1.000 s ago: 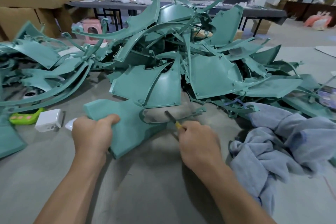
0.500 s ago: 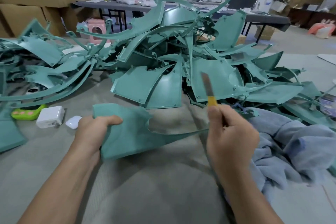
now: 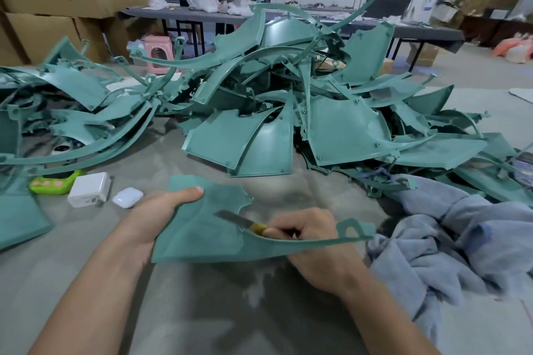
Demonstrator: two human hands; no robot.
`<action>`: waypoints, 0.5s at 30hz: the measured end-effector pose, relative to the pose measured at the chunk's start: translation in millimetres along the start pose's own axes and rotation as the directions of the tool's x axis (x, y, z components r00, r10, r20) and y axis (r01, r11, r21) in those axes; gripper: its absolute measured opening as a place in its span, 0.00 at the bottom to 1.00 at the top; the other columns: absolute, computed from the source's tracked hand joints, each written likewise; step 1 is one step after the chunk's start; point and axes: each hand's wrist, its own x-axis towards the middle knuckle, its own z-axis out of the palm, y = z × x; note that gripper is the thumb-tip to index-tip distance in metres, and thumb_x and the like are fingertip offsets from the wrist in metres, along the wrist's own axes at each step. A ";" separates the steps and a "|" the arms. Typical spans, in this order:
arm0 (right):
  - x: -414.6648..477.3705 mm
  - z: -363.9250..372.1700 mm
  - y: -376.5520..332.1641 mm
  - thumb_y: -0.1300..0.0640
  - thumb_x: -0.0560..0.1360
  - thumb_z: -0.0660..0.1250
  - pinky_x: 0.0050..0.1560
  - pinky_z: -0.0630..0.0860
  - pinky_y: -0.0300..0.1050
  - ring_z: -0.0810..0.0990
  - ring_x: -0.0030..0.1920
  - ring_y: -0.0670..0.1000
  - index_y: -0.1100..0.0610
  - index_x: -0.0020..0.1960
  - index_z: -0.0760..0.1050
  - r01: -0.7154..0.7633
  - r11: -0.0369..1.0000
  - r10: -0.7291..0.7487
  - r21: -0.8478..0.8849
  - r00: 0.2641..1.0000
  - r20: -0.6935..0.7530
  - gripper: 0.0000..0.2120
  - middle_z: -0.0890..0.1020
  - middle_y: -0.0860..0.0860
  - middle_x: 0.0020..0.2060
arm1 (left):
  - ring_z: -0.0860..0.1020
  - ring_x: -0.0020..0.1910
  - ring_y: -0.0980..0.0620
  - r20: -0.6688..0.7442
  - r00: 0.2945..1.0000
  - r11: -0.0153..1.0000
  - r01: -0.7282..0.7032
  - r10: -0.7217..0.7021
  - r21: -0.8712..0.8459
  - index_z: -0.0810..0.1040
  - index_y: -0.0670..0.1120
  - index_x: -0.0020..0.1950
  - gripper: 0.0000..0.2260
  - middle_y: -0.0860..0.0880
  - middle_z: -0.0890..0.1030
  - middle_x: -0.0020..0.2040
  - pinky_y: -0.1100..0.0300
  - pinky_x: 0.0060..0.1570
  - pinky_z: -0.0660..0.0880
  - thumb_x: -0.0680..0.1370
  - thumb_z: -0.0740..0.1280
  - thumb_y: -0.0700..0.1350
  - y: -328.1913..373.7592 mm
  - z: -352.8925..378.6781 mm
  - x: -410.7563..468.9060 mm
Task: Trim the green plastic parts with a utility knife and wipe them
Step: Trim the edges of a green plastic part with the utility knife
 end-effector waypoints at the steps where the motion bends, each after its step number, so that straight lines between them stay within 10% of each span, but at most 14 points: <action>1: -0.1 2.7 -0.8 0.45 0.79 0.66 0.30 0.68 0.42 0.73 0.30 0.47 0.50 0.42 0.80 0.015 0.997 -0.014 -0.077 1.000 0.021 0.12 0.76 0.46 0.28 | 0.86 0.44 0.36 0.018 1.000 1.000 0.018 -0.018 -0.010 0.87 0.38 0.50 0.16 0.35 0.85 0.52 0.48 0.37 0.84 0.67 0.75 0.46 -0.5 0.5 -0.8; 15: -2.1 0.3 -3.6 0.54 0.80 0.69 0.29 0.62 0.43 0.67 0.28 0.42 0.53 0.32 0.72 -0.039 0.984 0.082 0.176 0.966 -0.246 0.18 0.71 0.43 0.25 | 0.86 0.44 0.39 -0.024 0.997 0.996 0.078 -0.079 -0.052 0.85 0.37 0.56 0.14 0.37 0.86 0.51 0.49 0.45 0.84 0.73 0.73 0.43 0.9 7.3 -3.0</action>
